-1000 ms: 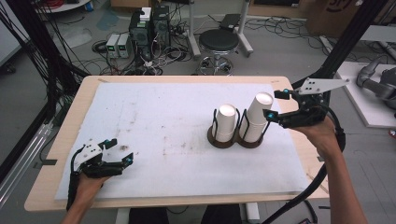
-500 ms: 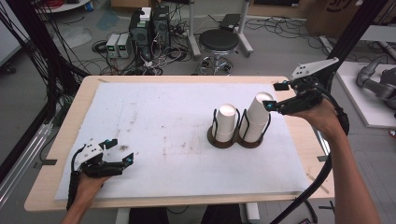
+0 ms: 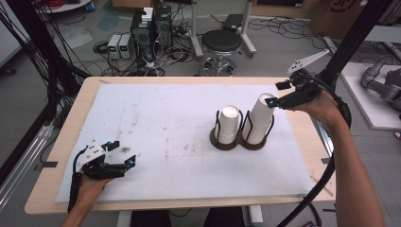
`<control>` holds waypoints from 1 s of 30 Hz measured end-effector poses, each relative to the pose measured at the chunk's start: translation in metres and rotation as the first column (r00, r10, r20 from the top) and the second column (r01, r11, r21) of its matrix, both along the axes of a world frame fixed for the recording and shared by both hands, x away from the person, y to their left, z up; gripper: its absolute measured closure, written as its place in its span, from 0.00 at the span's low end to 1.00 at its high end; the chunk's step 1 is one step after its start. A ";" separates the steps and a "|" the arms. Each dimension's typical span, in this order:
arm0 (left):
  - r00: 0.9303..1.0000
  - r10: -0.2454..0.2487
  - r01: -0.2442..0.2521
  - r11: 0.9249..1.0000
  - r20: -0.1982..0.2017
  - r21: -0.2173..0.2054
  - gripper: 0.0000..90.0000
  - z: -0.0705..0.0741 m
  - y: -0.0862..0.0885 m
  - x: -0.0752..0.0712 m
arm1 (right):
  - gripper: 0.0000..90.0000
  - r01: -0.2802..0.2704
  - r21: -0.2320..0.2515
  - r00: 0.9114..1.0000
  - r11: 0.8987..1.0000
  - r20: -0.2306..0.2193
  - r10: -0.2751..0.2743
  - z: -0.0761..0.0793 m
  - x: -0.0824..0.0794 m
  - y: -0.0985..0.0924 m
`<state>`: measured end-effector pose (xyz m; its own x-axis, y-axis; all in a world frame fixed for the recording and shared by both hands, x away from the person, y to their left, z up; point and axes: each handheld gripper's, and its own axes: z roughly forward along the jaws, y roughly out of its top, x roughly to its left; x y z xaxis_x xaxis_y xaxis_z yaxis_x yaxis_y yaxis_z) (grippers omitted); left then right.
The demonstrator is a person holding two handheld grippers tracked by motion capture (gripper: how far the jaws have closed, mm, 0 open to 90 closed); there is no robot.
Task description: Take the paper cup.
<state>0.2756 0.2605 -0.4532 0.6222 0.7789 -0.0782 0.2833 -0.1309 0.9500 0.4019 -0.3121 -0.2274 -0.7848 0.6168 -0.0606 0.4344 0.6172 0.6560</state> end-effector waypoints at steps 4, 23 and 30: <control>1.000 -0.003 0.003 1.000 0.001 0.005 0.12 0.000 0.000 0.000 | 0.21 0.005 -0.026 1.000 1.000 -0.030 -0.006 -0.003 0.005 0.003; 1.000 -0.008 0.008 1.000 -0.002 0.016 0.12 0.000 -0.001 0.000 | 0.21 -0.005 -0.140 0.990 0.990 -0.137 -0.014 -0.019 0.018 0.013; 1.000 -0.009 0.009 1.000 -0.005 0.015 0.12 0.000 -0.002 0.000 | 0.21 0.002 -0.153 0.987 0.988 -0.160 -0.027 -0.022 0.022 0.017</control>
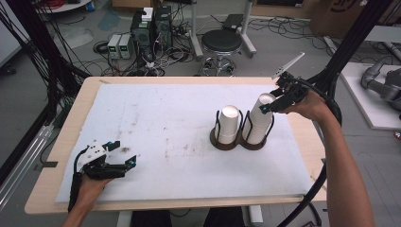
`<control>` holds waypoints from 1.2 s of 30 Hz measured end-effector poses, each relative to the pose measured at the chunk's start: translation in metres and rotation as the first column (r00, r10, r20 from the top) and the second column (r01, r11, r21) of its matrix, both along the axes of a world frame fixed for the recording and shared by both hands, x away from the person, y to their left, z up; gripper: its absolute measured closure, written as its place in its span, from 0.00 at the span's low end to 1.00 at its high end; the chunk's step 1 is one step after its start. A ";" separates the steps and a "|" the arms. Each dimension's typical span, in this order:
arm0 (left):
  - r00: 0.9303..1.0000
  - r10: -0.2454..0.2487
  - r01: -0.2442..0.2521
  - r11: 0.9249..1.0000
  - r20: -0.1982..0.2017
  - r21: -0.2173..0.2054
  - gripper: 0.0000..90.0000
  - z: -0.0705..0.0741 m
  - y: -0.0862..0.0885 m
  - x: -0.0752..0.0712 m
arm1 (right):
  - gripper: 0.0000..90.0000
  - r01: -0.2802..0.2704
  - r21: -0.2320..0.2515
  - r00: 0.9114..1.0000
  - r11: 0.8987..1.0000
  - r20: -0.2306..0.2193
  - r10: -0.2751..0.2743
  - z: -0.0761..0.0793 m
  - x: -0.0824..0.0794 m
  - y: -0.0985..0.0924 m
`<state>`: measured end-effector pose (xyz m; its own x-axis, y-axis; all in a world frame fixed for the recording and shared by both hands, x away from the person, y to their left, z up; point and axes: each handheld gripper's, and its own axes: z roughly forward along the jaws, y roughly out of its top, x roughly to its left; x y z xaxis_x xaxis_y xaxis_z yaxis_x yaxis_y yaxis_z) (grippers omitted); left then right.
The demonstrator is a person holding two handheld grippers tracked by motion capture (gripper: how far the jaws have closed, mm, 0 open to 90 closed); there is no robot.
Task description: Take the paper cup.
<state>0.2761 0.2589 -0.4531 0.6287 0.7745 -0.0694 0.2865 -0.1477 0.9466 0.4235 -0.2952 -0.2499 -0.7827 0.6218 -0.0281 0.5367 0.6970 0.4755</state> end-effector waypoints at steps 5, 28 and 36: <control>1.000 0.000 0.000 1.000 -0.003 0.001 0.12 0.000 0.000 0.000 | 0.21 0.001 -0.010 1.000 1.000 -0.016 -0.001 -0.002 0.001 0.002; 1.000 -0.001 0.001 1.000 0.000 0.011 0.12 0.000 -0.001 0.000 | 0.37 0.000 -0.045 1.000 0.999 -0.026 -0.001 -0.004 0.002 0.005; 1.000 -0.001 0.001 1.000 -0.002 0.012 0.12 0.000 -0.001 0.000 | 0.37 0.010 -0.016 1.000 1.000 -0.015 -0.010 0.000 0.000 0.002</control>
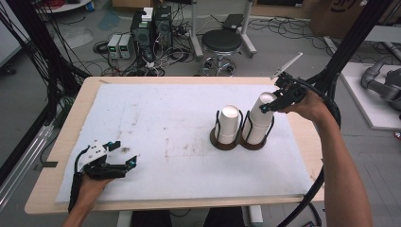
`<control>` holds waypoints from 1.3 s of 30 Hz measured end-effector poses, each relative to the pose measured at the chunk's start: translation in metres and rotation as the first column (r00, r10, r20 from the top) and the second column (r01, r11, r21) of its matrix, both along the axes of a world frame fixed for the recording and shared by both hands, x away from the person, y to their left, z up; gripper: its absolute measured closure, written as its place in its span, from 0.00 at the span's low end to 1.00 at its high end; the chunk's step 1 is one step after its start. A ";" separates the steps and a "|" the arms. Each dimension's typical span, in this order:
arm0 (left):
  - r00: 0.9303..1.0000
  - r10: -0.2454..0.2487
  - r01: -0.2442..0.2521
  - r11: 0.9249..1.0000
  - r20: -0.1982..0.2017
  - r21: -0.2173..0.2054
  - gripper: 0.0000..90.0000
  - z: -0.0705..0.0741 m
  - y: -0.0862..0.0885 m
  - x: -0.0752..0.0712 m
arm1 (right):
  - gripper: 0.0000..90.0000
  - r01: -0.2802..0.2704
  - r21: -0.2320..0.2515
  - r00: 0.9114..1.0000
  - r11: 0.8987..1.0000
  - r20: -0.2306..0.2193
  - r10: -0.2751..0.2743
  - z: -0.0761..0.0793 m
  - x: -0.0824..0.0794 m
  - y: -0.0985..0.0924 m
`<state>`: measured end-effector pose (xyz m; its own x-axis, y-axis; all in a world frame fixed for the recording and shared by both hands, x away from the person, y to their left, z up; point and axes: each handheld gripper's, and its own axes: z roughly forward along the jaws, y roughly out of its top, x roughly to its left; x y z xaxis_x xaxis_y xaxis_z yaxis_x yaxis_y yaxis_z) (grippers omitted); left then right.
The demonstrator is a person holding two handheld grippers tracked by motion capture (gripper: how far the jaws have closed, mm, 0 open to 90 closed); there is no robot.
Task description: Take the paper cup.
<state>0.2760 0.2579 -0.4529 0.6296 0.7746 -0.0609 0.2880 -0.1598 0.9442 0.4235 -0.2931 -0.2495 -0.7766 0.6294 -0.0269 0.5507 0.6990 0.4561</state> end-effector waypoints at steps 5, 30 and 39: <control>1.000 -0.003 0.003 1.000 0.001 0.006 0.12 0.000 0.000 0.000 | 0.38 -0.006 0.000 1.000 1.000 0.009 0.006 0.003 -0.001 -0.001; 1.000 0.000 0.000 1.000 -0.002 -0.004 0.12 0.000 0.000 0.000 | 0.38 -0.010 0.026 0.996 1.000 0.085 0.008 0.042 -0.016 -0.004; 1.000 0.001 -0.001 1.000 -0.003 -0.005 0.12 0.000 0.000 0.000 | 0.38 -0.010 0.048 0.991 0.999 0.130 0.004 0.060 -0.024 -0.009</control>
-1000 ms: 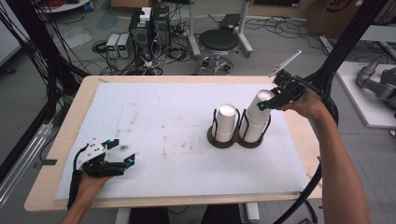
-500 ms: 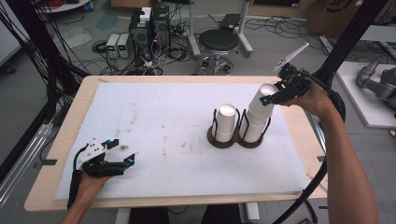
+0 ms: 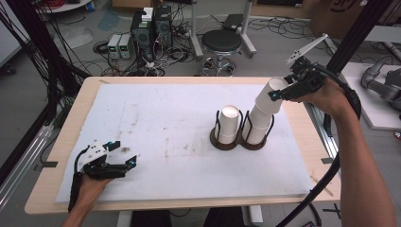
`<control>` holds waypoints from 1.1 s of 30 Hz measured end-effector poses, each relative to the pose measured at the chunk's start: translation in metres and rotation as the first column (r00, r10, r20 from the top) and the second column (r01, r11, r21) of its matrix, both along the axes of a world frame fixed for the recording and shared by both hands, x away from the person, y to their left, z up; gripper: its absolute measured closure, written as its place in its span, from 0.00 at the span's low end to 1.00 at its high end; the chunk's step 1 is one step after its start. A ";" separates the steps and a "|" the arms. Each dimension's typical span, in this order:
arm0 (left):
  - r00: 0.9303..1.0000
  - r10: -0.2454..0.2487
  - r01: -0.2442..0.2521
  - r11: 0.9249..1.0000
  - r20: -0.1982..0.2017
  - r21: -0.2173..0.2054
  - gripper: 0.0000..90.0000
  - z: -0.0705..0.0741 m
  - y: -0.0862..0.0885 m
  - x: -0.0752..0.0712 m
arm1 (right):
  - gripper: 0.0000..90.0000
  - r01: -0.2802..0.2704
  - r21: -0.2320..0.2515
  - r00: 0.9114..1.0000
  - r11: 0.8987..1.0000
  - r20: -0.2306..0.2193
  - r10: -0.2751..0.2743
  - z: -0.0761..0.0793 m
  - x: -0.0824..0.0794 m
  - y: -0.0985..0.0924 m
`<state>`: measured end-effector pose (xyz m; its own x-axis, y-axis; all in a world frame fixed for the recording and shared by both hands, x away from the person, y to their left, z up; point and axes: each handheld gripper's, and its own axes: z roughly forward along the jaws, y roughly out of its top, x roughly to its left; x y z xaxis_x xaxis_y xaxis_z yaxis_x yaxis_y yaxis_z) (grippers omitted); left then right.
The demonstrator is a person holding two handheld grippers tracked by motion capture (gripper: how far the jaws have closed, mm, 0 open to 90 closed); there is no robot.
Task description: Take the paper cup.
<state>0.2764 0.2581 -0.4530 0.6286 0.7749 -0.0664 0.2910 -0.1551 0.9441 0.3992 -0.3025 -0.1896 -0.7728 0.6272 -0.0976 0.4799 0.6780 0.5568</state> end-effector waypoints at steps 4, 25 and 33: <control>1.000 0.002 -0.002 1.000 0.000 0.001 0.12 0.000 0.000 0.000 | 0.38 -0.009 0.003 1.000 1.000 0.020 0.009 0.006 -0.004 0.000; 1.000 0.005 -0.005 1.000 -0.002 0.002 0.12 0.000 0.000 0.000 | 0.38 -0.091 0.082 0.990 0.993 0.113 0.082 0.029 -0.034 -0.001; 1.000 0.016 -0.016 1.000 0.004 0.003 0.11 0.000 0.000 -0.001 | 0.38 -0.152 0.180 0.979 0.972 0.161 0.124 0.021 -0.052 0.001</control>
<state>0.2759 0.2581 -0.4529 0.6167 0.7848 -0.0617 0.2898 -0.1534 0.9447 0.3474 -0.3019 -0.1684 -0.8391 0.5335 -0.1059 0.2922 0.6064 0.7395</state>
